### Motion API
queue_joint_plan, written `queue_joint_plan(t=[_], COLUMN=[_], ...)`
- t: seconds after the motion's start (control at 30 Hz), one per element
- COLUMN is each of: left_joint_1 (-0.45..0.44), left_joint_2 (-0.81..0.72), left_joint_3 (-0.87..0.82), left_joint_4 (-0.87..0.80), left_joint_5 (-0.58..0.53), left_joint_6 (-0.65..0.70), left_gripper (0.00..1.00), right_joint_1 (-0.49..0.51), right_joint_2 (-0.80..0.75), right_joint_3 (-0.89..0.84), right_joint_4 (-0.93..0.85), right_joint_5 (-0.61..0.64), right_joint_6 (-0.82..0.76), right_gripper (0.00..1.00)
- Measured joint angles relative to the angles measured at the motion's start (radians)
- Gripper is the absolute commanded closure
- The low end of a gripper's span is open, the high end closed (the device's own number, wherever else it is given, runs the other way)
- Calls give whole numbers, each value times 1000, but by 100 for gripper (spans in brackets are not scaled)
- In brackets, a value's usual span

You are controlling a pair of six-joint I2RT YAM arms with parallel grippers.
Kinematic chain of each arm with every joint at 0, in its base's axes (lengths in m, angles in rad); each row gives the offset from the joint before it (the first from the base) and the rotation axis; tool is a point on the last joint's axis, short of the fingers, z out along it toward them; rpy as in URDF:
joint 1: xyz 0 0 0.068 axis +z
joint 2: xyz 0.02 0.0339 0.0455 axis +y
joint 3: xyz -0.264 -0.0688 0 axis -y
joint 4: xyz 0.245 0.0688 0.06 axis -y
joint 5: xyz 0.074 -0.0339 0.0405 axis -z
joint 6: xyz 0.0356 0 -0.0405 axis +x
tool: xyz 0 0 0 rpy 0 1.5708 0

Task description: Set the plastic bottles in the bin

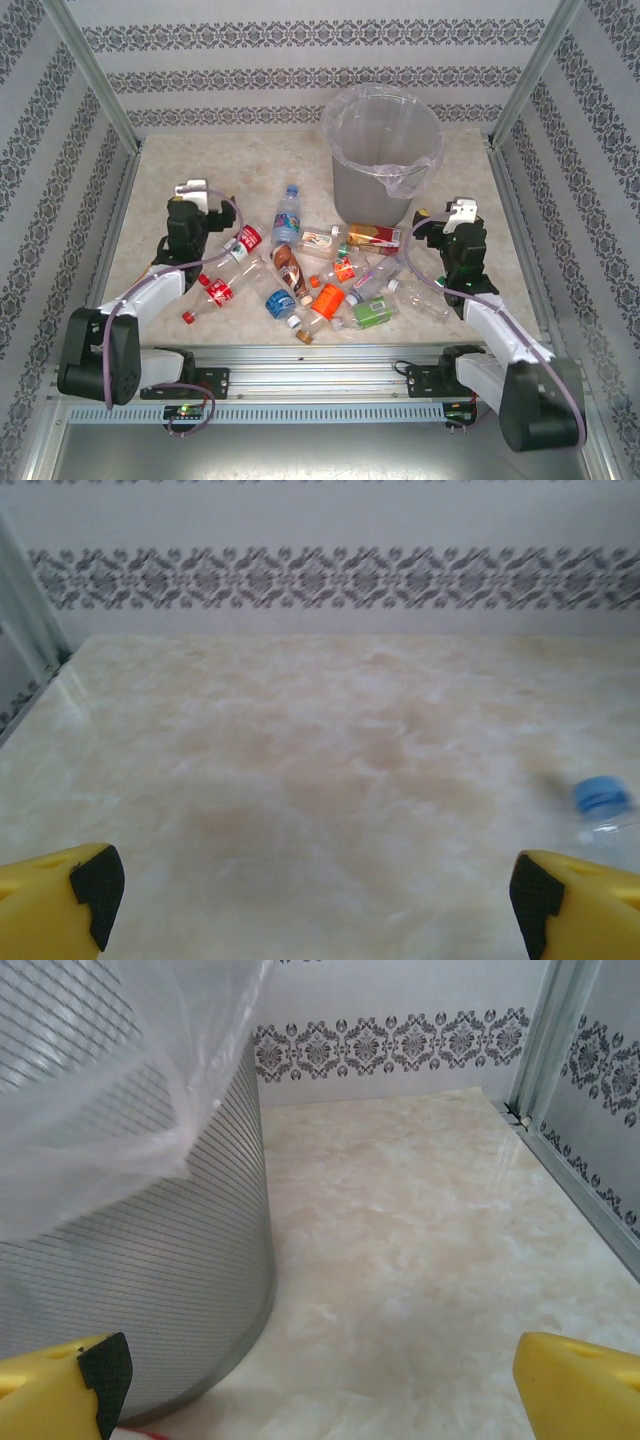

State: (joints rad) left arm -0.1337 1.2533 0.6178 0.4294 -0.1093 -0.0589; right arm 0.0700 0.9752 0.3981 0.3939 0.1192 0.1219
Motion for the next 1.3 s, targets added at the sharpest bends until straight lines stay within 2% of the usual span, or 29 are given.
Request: queue_joint_plan(t=[0.17,0.27,0.53,0.7,0.8,0.9,1.03,1.3], left_joint_1=[-150,-210,-338,-352,-369,-398,-418,-543], left_joint_2=[-38,-40,0,30,57,79,80,77], left_joint_3=[191,302,492,499,504,506,472,440], left_joint_4=[-217,-337,-529,-556,-557,-557,-538,-572], left_joint_5=[7,65,318,510,589,643,684,621], left_joint_6=[-26,-36,0,27,53,79,89,185], left_gripper=[0,0,0,0,0,0,0,0], right_joint_1=[33,40,72,72,72,72,69,35], right_joint_2=[-133,-148,-149,-147,-147,-148,-139,-48], right_joint_3=[93,184,296,381,412,414,414,394], right_joint_4=[-280,-462,-851,-1069,-1173,-1247,-1280,-1272], right_joint_5=[53,68,71,42,27,-2,-36,-122], right_joint_6=[140,225,382,481,546,595,580,452], right_gripper=[2,2,2,2,2,2,2,2])
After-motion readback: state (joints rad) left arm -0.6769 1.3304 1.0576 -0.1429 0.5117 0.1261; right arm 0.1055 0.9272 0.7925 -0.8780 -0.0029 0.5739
